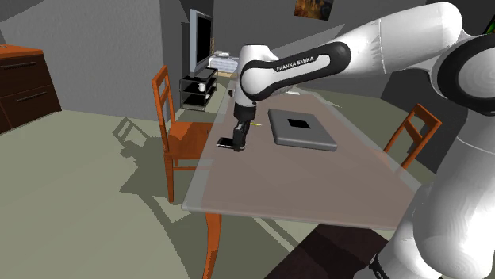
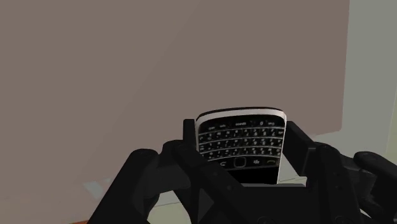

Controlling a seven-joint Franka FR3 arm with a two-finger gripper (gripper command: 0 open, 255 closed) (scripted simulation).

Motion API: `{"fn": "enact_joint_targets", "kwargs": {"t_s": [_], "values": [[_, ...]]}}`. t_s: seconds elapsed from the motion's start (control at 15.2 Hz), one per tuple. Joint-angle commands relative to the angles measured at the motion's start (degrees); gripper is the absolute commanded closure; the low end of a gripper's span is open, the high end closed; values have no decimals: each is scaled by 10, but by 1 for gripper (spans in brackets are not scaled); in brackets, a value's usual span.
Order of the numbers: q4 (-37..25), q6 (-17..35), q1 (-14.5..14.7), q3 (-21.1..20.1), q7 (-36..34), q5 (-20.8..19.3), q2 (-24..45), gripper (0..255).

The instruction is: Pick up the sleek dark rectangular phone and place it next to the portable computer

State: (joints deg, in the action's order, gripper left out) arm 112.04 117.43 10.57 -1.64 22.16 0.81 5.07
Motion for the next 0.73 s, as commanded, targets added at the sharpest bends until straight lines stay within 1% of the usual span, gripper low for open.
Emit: {"fn": "enact_joint_targets", "kwargs": {"t_s": [0.0, 0.07, 0.33, 0.66], "values": [[-9, -14, 0, 0, 0, 0, -6, 255], [-14, -21, 0, 0, 0, 0, -8, 255], [35, -13, -26, 23, 50, 2, -46, 255], [80, -7, -57, 56, 113, -1, -84, 255]]}}
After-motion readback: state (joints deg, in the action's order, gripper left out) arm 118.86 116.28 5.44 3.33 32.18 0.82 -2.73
